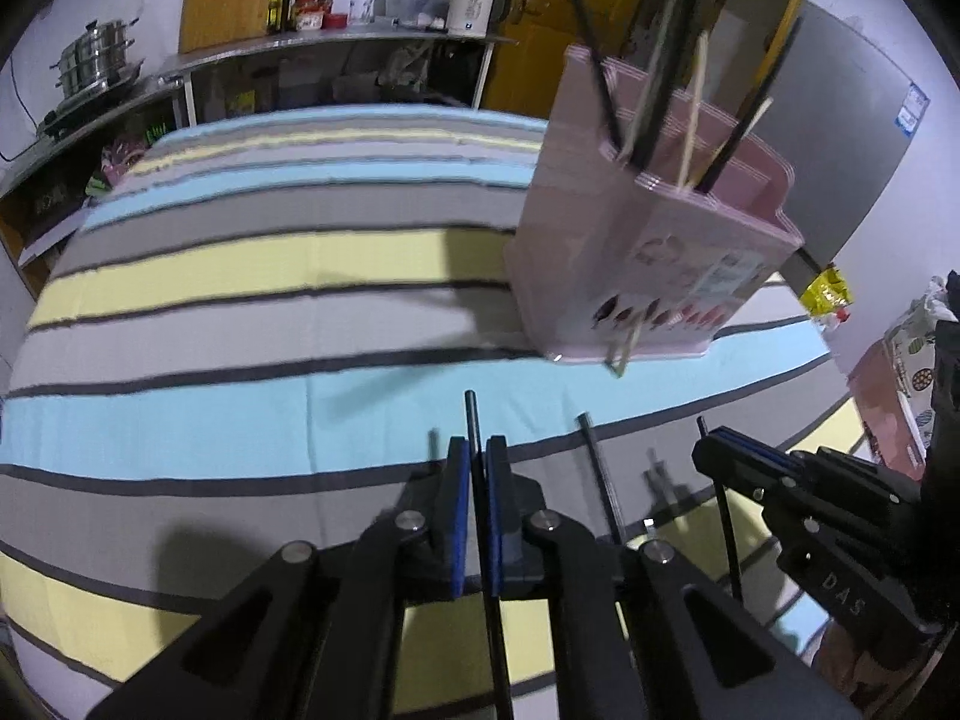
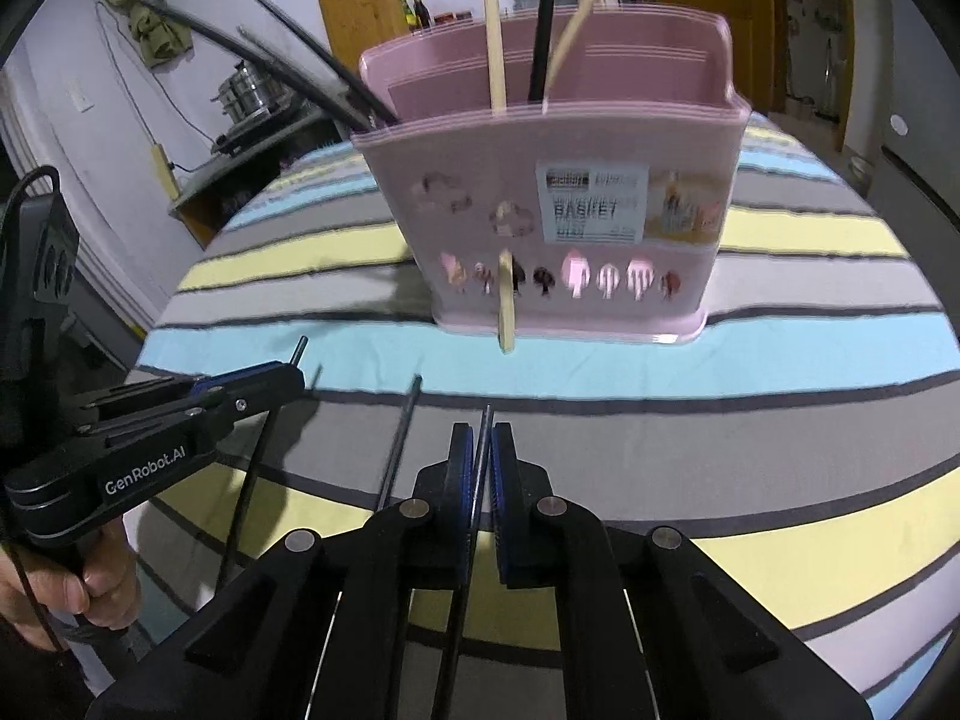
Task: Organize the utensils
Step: 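Lower both grippers onto the black chopsticks and close each on one, then lift both black chopsticks upright and carry them over the pink basket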
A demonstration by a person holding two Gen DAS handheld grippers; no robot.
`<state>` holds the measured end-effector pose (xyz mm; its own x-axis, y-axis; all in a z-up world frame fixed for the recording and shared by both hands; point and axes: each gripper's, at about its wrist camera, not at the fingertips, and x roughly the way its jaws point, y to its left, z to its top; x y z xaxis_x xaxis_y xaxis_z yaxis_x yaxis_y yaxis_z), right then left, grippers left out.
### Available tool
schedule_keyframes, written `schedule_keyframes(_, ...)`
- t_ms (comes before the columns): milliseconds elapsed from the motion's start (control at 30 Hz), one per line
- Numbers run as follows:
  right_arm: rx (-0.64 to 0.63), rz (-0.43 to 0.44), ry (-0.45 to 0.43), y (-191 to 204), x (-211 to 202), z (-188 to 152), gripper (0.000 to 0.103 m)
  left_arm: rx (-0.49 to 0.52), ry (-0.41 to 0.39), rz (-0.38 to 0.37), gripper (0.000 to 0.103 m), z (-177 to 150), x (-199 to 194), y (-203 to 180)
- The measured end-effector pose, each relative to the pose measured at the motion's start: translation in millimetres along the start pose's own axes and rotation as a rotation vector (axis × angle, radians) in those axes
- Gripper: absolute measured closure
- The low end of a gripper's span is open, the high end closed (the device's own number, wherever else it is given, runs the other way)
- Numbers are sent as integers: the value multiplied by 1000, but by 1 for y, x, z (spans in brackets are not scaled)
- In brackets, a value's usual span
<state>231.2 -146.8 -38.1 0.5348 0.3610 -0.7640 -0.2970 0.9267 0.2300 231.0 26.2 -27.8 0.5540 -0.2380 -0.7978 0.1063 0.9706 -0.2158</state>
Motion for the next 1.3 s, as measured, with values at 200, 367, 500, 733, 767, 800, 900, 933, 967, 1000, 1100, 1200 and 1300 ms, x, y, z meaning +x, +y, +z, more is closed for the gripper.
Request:
schedule_keyframes(200, -14, 2, -86, 5, -44, 14, 98, 18, -77, -27, 98, 10, -47, -10)
schedule_keyframes(367, -25, -1, -156, 6, -81, 26, 99, 34, -155, -41, 98, 20, -90, -18)
schedule_keyframes(500, -40, -9, -207, 11, -105, 34, 99, 49, -205, -45, 98, 30, -115, -24)
schedule_keyframes(733, -56, -19, -279, 20, -137, 46, 99, 65, -258, -48, 98, 39, -141, -30)
schedule_keyframes(767, -56, -21, -286, 20, -142, 44, 99, 66, -261, -48, 98, 38, -143, -31)
schedule_keyframes(800, -57, -22, -291, 21, -145, 44, 99, 66, -263, -49, 98, 38, -144, -32)
schedule_keyframes(900, -57, -23, -298, 21, -151, 41, 99, 67, -261, -51, 98, 35, -146, -33)
schedule_keyframes(933, -57, -22, -298, 22, -152, 39, 99, 66, -258, -52, 98, 33, -146, -34)
schedule_keyframes(967, -58, -21, -299, 21, -154, 36, 99, 66, -257, -52, 98, 31, -146, -35)
schedule_keyframes(1000, -60, -22, -300, 21, -155, 34, 99, 68, -258, -52, 98, 29, -148, -36)
schedule_keyframes(1100, -61, -23, -303, 20, -159, 29, 99, 71, -255, -49, 98, 25, -152, -37)
schedule_keyframes(1200, -62, -27, -305, 20, -165, 25, 99, 76, -247, -40, 98, 22, -156, -39)
schedule_keyframes(1300, -64, -31, -307, 23, -171, 22, 99, 75, -237, -36, 98, 20, -159, -41)
